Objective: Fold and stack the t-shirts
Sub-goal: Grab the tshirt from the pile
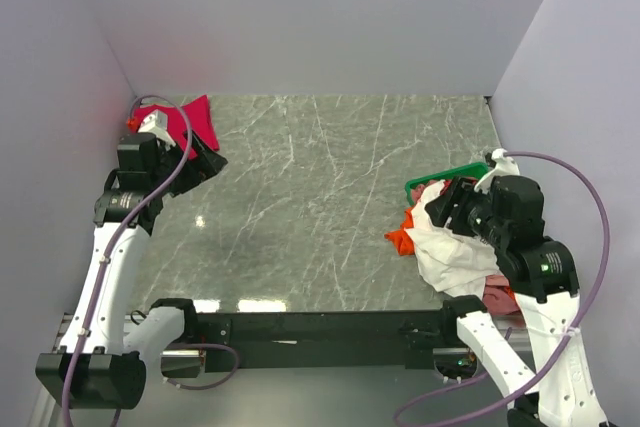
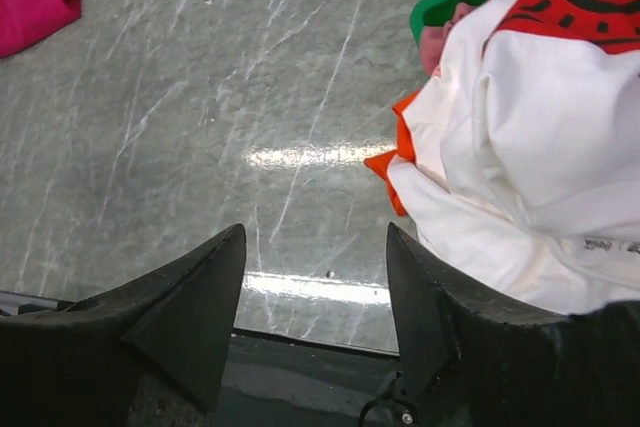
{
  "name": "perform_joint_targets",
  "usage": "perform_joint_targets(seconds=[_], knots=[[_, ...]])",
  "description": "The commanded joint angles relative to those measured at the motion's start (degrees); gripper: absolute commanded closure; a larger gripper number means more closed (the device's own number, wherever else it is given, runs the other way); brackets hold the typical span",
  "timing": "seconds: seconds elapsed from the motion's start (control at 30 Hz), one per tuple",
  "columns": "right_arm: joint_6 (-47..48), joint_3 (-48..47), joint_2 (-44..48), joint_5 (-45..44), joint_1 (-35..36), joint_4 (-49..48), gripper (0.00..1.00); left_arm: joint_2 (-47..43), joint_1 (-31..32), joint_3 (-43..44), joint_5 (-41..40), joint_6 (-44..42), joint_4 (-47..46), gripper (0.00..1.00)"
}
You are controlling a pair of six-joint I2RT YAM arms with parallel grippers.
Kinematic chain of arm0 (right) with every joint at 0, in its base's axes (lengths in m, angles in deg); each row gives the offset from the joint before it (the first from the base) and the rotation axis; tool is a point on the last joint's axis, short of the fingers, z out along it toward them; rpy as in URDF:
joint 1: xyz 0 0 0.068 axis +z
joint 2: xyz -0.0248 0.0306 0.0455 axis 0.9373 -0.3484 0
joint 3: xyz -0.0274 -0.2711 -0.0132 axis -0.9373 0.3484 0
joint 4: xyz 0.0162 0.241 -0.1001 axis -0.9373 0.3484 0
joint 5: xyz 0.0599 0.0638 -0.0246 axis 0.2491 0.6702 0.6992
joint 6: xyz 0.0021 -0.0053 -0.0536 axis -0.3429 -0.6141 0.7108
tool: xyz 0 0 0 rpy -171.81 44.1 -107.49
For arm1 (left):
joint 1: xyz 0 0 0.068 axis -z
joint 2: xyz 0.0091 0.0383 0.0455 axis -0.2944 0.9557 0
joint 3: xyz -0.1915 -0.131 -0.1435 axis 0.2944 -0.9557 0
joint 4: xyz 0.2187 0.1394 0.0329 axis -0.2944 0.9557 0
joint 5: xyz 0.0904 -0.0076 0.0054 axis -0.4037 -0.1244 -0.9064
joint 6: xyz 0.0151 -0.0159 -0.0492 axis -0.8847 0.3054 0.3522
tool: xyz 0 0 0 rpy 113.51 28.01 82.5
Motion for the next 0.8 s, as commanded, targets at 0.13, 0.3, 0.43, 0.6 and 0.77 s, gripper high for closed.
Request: perform_joint_targets(seconds=[0.13, 0.3, 0.43, 0.6, 0.77], knots=[[-0.3, 0.4, 2.6, -6.8, 0.3, 3.9, 0.32, 0.6, 0.1, 6.1, 1.0, -0.4, -0.6, 0.06], [-4.3, 1.5, 0.8, -14.2, 0.2, 4.1, 0.22, -2.9, 0.1, 2.2, 2.8, 0.2, -0.8, 0.06], [-6.2, 3.3, 0.1, -16.6, -0.4, 2.1, 0.17, -3.9, 0.1, -1.2, 3.2, 2.1, -0.6, 0.06], [-6.9, 6.1, -1.9, -18.4, -1.7, 0.7, 0.14, -3.7, 0.1, -1.5, 3.7, 2.2, -1.3, 0.06], [-6.9, 7.8, -5.2, -21.6, -3.2, -0.7, 0.14, -2.5, 0.1, 0.3, 2.6, 0.7, -0.6, 0.06]])
